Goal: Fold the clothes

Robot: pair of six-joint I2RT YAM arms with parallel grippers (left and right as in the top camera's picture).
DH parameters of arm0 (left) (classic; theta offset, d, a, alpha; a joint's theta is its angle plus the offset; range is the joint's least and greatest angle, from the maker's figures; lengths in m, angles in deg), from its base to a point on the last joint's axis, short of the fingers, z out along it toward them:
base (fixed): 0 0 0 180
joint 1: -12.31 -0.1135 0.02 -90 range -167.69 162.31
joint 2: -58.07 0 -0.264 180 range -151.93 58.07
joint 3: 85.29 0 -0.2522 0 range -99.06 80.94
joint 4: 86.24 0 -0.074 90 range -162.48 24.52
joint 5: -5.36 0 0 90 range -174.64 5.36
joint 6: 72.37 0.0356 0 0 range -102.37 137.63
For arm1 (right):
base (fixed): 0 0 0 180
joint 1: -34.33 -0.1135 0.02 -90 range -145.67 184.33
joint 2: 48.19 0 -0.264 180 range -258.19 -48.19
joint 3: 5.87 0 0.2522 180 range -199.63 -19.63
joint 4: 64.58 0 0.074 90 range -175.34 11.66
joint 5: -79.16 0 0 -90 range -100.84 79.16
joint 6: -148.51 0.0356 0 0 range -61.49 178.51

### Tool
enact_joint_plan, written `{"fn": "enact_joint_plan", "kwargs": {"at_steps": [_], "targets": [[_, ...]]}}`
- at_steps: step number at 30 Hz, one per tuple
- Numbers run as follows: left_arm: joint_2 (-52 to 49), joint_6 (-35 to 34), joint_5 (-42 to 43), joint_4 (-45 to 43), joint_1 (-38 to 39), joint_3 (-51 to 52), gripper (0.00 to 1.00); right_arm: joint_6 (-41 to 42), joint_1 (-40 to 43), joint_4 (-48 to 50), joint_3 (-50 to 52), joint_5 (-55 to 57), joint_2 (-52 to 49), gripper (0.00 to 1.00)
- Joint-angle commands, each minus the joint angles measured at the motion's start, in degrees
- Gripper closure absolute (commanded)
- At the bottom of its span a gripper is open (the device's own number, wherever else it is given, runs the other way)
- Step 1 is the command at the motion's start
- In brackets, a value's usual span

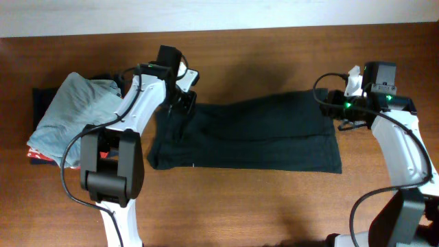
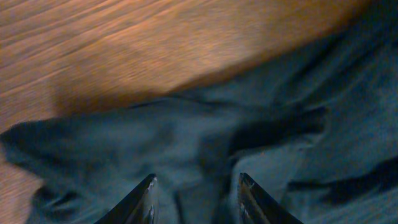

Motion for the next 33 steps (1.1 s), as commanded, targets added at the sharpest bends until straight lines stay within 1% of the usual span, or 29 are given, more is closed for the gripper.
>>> {"fn": "enact_joint_plan", "kwargs": {"at_steps": [1, 7, 12, 15, 19, 23, 26, 33], "targets": [[-0.42, 1.20, 1.70, -0.11, 0.72, -0.39, 0.59, 0.59, -0.22, 4.79, -0.46, 0.24, -3.30, 0.53], [-0.42, 1.18, 1.73, 0.04, 0.81, -0.39, 0.59, 0.59, 0.09, 17.94, -0.46, 0.74, -11.87, 0.46], [-0.42, 1.20, 1.70, 1.22, 0.79, -0.39, 0.59, 0.31, 0.92, 29.42, -0.46, 0.63, -20.22, 0.44], [-0.42, 1.20, 1.73, 1.55, 0.81, -0.39, 0.59, -0.31, 1.84, 33.68, -0.52, 0.55, -24.00, 0.45], [-0.42, 1.20, 1.70, 1.51, 0.79, -0.39, 0.59, -0.33, 3.39, 35.98, -0.90, 0.52, -27.10, 0.44], [-0.42, 1.20, 1.70, 1.31, 0.81, -0.39, 0.59, -1.64, 4.26, 36.96, -0.87, -0.13, -28.11, 0.44], [-0.42, 1.20, 1.70, 1.25, 0.81, -0.39, 0.59, -2.84, 4.24, 37.33, -0.87, -1.44, -28.44, 0.43], [-0.42, 1.20, 1.66, 1.11, 0.81, -0.39, 0.59, -2.89, 3.78, 37.90, -0.87, -3.93, -30.71, 0.43]]}}
